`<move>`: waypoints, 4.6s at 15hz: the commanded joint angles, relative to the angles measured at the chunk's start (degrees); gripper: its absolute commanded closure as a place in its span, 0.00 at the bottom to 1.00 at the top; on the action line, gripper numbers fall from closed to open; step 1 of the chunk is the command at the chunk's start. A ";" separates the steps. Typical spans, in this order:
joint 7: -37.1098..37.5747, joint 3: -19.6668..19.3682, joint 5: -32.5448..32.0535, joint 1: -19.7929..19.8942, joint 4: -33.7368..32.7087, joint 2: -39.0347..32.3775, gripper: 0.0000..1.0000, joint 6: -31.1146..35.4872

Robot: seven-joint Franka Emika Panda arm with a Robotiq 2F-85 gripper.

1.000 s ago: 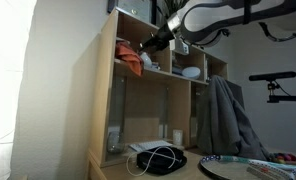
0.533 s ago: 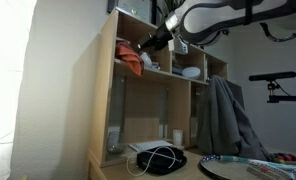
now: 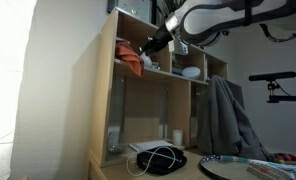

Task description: Move the tennis rack slightly to the right. Pick up the orange towel from the top compartment and put it on the table.

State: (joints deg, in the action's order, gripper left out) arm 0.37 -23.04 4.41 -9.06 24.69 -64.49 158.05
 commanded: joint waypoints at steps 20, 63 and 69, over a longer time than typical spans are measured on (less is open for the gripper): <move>0.64 1.19 -2.42 0.99 2.32 1.73 0.05 -6.77; -0.56 3.91 -4.64 2.10 1.54 1.54 0.96 -6.35; -1.02 7.09 -2.82 4.99 0.85 1.19 0.96 -3.33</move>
State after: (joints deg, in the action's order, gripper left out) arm 1.37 -18.11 -0.04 -5.15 24.96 -64.21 152.69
